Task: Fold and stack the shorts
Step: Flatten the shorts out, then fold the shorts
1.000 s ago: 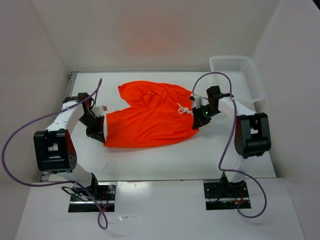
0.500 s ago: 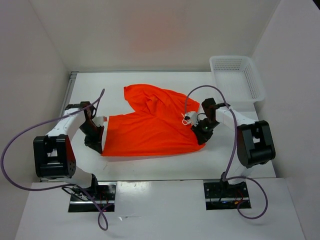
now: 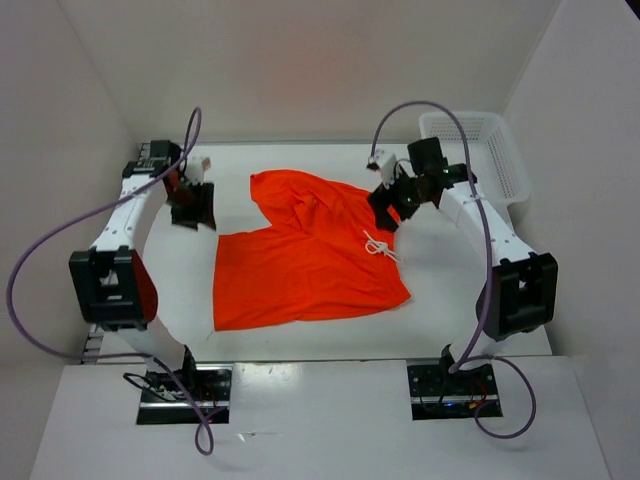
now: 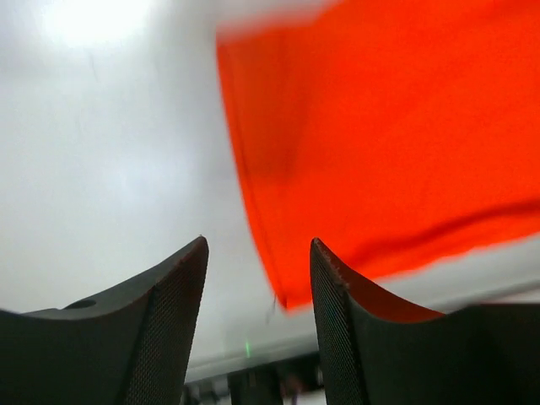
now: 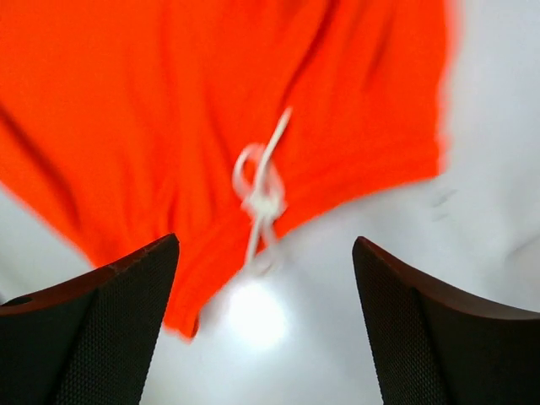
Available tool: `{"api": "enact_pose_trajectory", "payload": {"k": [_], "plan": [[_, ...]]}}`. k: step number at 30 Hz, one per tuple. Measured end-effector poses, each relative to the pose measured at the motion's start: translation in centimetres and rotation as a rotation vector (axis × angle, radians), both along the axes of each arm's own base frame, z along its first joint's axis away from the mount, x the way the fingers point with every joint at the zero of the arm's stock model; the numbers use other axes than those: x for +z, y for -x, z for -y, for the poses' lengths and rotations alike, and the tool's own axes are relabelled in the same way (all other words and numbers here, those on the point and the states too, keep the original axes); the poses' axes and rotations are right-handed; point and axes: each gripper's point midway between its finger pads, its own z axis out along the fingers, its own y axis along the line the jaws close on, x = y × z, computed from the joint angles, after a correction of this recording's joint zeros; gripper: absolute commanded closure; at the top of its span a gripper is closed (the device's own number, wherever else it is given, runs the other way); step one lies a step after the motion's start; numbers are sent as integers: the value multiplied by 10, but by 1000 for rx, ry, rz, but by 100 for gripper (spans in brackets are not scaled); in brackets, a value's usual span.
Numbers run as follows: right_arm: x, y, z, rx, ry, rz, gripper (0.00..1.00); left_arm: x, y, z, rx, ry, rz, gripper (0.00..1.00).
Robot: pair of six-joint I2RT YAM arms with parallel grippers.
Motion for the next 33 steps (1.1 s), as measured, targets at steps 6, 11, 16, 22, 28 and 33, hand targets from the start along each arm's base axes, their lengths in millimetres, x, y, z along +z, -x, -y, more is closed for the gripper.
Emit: {"api": "enact_pose_trajectory", "payload": {"k": [6,11,16,22,28,33], "plan": [[41,-99,-21,-189,-123,201,29,-8,-154,38,-113,39,237,39],[-23,-143,-13,-372,-61,137,44,-58,-219,62,-157,44,255,38],[-58,-155,2,-472,10,109,51,-57,-279,74,-168,5,390,30],[-65,-159,18,-531,41,132,36,-54,-309,84,-173,-19,477,23],[-92,-151,32,-531,90,88,35,-97,-301,94,-188,-31,395,45],[-114,-142,30,-482,95,31,66,-101,-297,102,-204,-19,381,98]]}}
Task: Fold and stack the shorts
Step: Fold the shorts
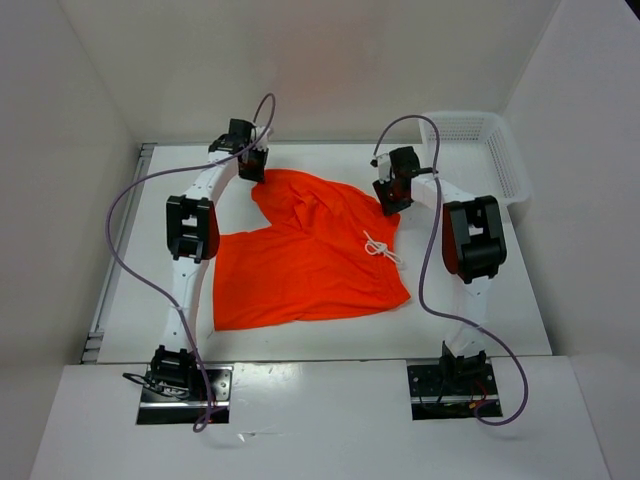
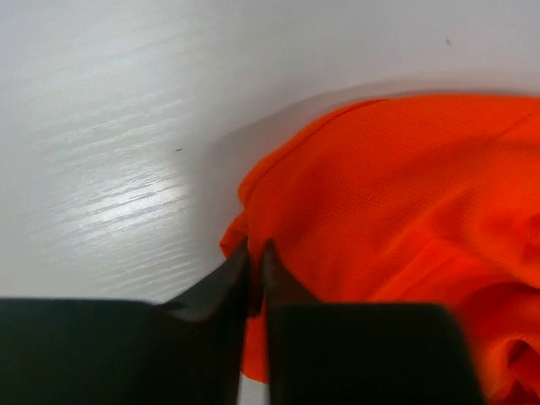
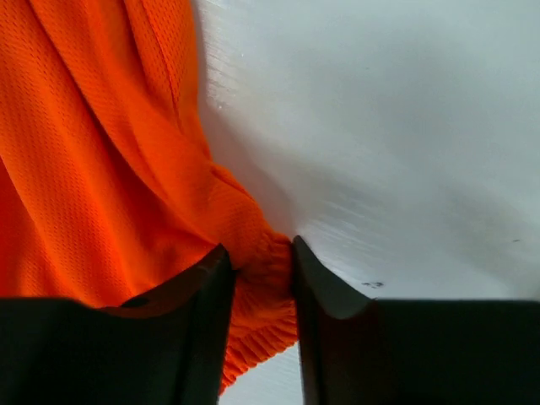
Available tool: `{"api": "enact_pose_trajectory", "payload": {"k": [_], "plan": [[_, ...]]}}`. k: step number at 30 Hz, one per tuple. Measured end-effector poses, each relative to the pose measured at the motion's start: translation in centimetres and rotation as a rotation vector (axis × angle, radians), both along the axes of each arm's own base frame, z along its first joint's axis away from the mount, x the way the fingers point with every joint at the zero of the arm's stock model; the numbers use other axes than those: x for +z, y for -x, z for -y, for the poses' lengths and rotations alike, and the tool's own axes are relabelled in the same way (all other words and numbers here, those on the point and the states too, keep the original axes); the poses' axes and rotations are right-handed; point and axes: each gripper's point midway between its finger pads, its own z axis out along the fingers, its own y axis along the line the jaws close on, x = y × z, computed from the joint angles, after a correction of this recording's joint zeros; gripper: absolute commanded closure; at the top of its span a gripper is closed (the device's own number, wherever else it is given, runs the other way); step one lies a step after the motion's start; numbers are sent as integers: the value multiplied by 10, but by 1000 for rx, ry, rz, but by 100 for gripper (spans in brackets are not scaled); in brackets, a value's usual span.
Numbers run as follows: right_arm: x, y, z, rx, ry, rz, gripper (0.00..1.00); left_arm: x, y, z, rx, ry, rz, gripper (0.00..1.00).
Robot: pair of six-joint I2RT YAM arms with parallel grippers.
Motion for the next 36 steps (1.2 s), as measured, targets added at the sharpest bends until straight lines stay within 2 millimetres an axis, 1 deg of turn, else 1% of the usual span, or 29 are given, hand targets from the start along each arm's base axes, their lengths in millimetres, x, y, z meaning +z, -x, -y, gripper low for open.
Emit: {"api": "enact_pose_trajectory", "payload": {"k": [1,2,4,5,8,9,11,14,16,18,19,20,21,23,24,25,27,29,31,33,34,35,36], "plan": [[-3,1,-1,9,-3,-6,73,-1,2,2,-8,0,-6,100],[-4,1,-2,19,-3,-8,84,-1,3,4,-9,4,-10,100],[-4,1,-3,28,-5,-9,94,-1,4,7,-14,3,-13,100],[-4,1,-3,31,-5,-8,100,0,5,8,-16,1,-13,100],[-2,-1,-1,38,6,1,100,4,5,5,-7,-10,-11,100],[0,-4,-1,40,13,10,100,8,6,4,-2,-14,-9,100],[9,-12,2,42,33,40,100,25,6,-5,18,-26,9,100],[35,-31,2,41,42,114,100,77,4,-28,64,-34,81,100],[56,-37,1,45,41,160,100,125,7,-46,96,-30,150,100],[80,-36,-2,66,38,208,100,177,18,-59,121,-26,223,100],[93,-35,-4,78,36,234,100,199,27,-64,132,-26,253,100],[108,-31,-8,99,36,267,100,220,41,-69,143,-29,284,100],[120,-24,-14,127,40,294,100,236,59,-71,151,-36,297,100],[137,-2,-26,192,57,328,100,249,94,-71,160,-57,301,100],[141,12,-33,228,68,336,100,250,112,-69,160,-67,300,100],[141,23,-36,254,75,333,100,243,131,-67,159,-79,285,100],[133,49,-47,321,85,313,100,213,173,-64,146,-107,202,100],[116,70,-50,369,99,270,100,170,210,-62,126,-133,97,100],[92,92,-47,412,124,208,100,121,250,-66,112,-162,-47,100],[65,119,-44,468,157,137,100,81,287,-70,102,-183,-173,97],[54,131,-45,497,167,105,100,66,308,-72,95,-189,-237,92],[44,146,-47,532,175,69,100,57,323,-73,89,-190,-278,75],[36,156,-48,558,182,43,100,50,338,-73,80,-186,-312,66]]}}
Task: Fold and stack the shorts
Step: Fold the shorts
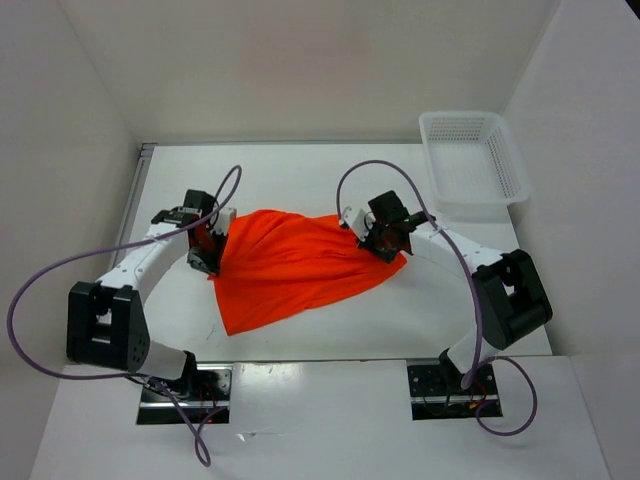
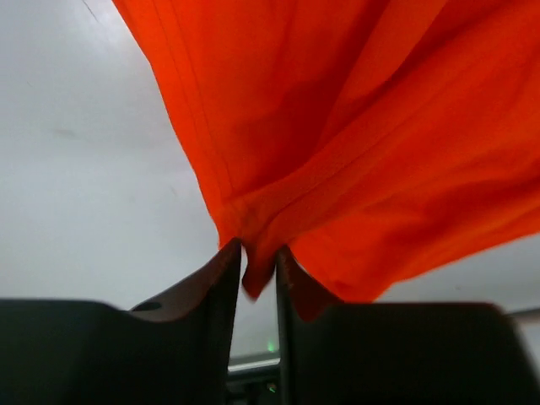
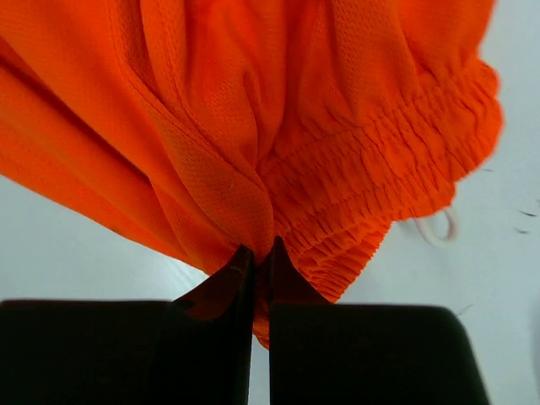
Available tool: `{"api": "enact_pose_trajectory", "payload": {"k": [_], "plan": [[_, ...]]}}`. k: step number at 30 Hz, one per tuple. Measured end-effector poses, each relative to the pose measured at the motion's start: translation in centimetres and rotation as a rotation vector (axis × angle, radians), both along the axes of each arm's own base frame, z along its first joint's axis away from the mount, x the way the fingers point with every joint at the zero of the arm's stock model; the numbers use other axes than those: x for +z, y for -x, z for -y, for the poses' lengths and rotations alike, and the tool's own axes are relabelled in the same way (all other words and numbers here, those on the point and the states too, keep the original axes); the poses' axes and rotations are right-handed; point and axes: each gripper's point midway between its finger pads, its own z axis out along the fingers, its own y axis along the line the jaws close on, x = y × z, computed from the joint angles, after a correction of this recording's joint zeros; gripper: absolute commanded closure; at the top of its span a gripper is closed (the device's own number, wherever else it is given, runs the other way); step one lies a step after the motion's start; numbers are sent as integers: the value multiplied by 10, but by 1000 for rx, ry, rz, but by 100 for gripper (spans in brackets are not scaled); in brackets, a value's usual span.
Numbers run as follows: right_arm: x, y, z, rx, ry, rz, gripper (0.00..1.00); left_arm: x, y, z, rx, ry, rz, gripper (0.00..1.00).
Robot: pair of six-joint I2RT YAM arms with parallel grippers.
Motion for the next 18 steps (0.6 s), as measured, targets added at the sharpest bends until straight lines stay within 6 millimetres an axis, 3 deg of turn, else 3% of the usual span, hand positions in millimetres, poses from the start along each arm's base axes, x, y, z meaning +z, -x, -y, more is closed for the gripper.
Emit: {"api": "enact_pose_trajectory", "payload": {"k": [3,6,9,13,15,18], "plan": [[-16,20,-1,56,26,-51,100,-6,32,2,-8,25,-54,63],[-16,24,2,72,37,-47,100,-1,41,5,-6,66,-51,61],[-11,23,3,79,36,-29,100,6,34,3,25,124,-34,58],[-9,22,3,87,37,-21,100,12,12,2,56,182,-12,58],[-10,22,3,92,38,-21,100,2,4,5,56,207,-46,60],[-10,22,3,94,40,-20,100,-27,7,13,57,250,-170,59]]}}
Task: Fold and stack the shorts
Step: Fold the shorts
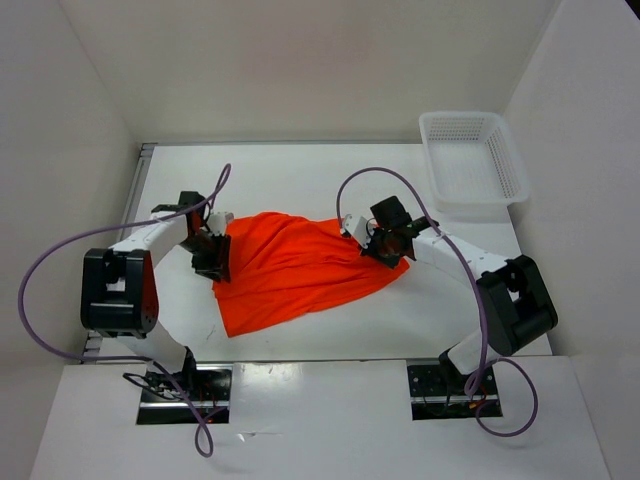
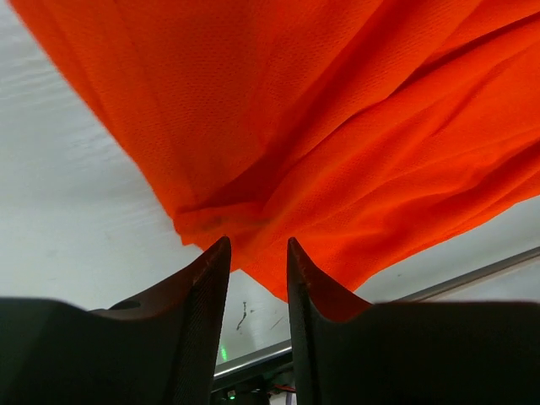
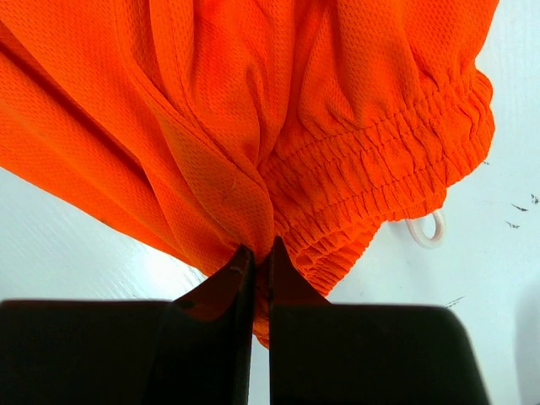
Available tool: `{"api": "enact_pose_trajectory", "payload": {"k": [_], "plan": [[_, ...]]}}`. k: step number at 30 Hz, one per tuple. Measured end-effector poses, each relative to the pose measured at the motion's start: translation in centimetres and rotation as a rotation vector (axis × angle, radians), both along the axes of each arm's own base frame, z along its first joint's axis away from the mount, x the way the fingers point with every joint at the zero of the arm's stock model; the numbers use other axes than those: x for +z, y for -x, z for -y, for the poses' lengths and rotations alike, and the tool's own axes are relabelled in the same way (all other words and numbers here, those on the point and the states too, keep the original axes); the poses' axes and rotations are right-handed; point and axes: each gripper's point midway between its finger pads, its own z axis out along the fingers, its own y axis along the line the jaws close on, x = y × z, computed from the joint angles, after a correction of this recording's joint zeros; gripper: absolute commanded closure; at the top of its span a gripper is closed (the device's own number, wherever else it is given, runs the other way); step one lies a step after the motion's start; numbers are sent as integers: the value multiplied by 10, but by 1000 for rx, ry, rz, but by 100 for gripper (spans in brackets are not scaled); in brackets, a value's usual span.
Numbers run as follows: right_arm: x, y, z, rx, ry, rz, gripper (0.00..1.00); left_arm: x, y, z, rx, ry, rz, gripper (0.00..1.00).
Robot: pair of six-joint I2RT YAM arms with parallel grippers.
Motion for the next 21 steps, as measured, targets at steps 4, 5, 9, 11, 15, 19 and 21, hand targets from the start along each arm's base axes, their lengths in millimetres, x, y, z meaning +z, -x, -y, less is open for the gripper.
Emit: {"api": "enact_pose_trajectory", "payload": {"k": [4,5,9,11,15,19,21], "plan": [[0,0,0,0,0,0,100,-12,6,2,-2,11,-59,56],[0,0,0,1,0,0,100,-11,5,1,-1,8,-52,54],[0,0,0,1,0,0,100,-13,1,-4,4,-26,-36,53],[0,0,0,0,0,0,100,-14,-2,-7,7,-42,-24,53],[-1,0,0,0,1,-2,100,-13,-9,-12,12,-69,0,52],[-3,0,0,0,5,-8,100,-13,-14,-17,16,-99,19,51],[-3,0,0,0,6,-9,100,-13,-13,-17,16,-99,12,51]]}}
